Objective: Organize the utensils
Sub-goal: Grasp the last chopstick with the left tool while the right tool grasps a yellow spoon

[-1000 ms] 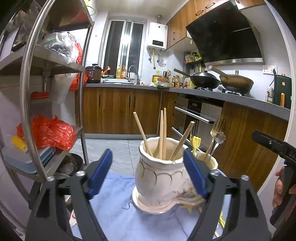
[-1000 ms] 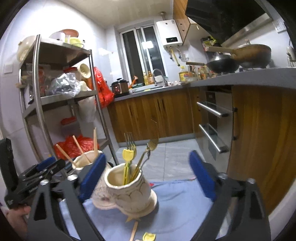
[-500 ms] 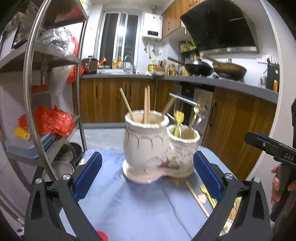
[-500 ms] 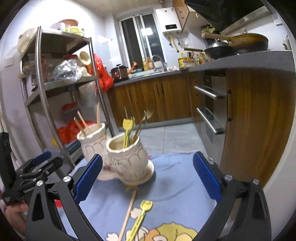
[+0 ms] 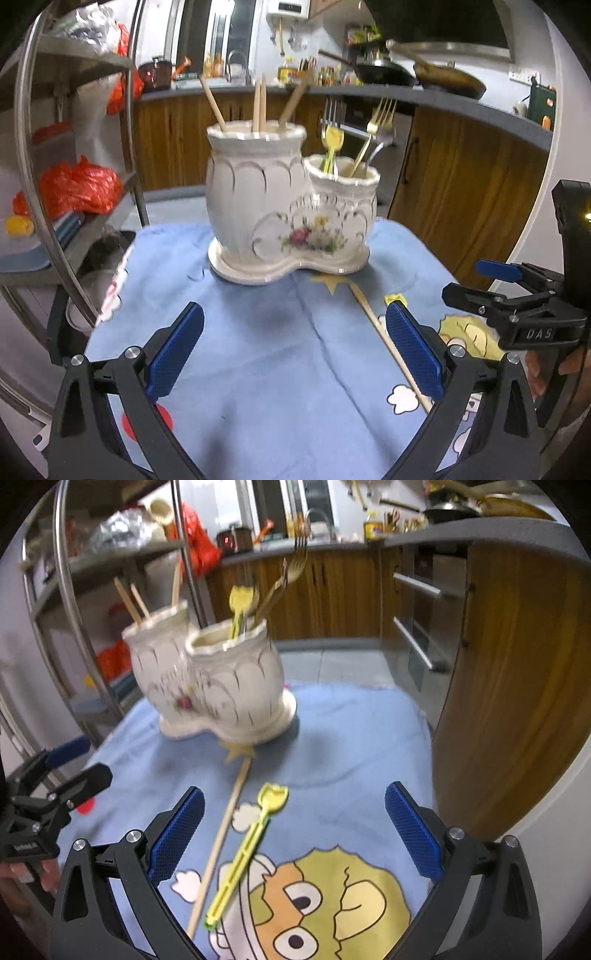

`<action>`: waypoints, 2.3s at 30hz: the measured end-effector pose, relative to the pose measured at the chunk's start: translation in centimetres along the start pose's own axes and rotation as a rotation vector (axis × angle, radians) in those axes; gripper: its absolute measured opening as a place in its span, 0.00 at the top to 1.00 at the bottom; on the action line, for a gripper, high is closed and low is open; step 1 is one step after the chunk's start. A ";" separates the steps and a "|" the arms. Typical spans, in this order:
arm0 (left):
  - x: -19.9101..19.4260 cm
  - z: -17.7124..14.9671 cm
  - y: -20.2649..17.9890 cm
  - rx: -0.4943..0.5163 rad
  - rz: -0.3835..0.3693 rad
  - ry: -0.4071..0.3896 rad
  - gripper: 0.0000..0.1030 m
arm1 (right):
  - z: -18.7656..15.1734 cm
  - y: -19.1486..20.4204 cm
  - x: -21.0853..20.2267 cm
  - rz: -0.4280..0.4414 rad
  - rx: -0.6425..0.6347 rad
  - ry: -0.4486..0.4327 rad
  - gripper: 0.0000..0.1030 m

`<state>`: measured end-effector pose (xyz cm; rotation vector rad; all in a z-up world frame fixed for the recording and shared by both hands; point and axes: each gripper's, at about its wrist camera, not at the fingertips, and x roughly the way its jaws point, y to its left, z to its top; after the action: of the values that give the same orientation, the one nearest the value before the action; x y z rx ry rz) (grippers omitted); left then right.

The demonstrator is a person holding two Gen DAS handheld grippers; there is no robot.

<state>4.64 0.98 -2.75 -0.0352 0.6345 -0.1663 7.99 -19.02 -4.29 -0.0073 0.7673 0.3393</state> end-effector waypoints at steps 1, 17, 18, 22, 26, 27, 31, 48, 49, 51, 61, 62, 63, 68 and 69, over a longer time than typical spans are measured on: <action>0.4 -0.1 -0.1 0.004 0.000 0.018 0.06 | -0.2 0.1 0.3 -0.002 -0.004 0.018 0.05; 1.6 -0.5 0.8 -0.025 0.016 0.096 0.06 | -1.6 2.9 4.1 0.028 -0.077 0.205 0.51; 1.6 -0.5 0.8 -0.025 0.017 0.097 0.06 | -1.8 3.1 4.2 0.019 -0.086 0.214 0.56; 1.6 -0.4 0.7 -0.022 0.016 0.096 0.06 | -1.8 3.4 4.0 -0.002 -0.122 0.210 0.69; 2.0 -0.4 0.1 -0.012 0.010 0.104 0.06 | -1.4 2.4 3.9 0.018 -0.099 0.219 0.86; 2.1 -0.5 -0.2 -0.007 0.008 0.106 0.06 | -1.3 1.9 3.8 0.023 -0.084 0.217 0.90; 2.6 -0.5 -1.6 0.021 -0.010 0.116 0.06 | -0.8 0.0 3.3 0.039 -0.018 0.190 0.90; 6.7 -2.0 -9.8 0.163 -0.054 0.276 0.71 | 0.1 -3.2 1.4 0.032 0.058 0.119 0.90; 6.8 -2.1 -10.2 0.178 -0.038 0.272 0.72 | 0.0 -3.2 1.3 0.033 0.058 0.118 0.90; 6.8 -2.2 -10.5 0.193 -0.016 0.264 0.78 | 0.0 -3.1 1.2 0.036 0.055 0.115 0.90; 4.8 -1.0 -7.7 0.193 -0.065 0.263 0.94 | -0.7 -0.8 1.6 0.074 -0.051 0.164 0.90; 4.3 -1.0 -7.3 0.201 -0.070 0.261 0.94 | -0.9 -0.4 1.7 0.086 -0.067 0.176 0.90; 3.7 -1.0 -6.8 0.211 -0.072 0.256 0.94 | -1.0 0.0 1.8 0.097 -0.085 0.188 0.90; 2.6 -1.4 -3.5 0.215 -0.034 0.281 0.94 | -1.5 1.8 2.4 0.108 -0.150 0.219 0.90; 2.9 -1.3 -3.1 0.214 -0.030 0.289 0.94 | -1.5 2.2 2.5 0.111 -0.163 0.223 0.90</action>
<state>5.77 -2.56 -5.22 0.1890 0.9009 -0.2710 7.99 -16.42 -6.83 -0.1584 0.9608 0.5117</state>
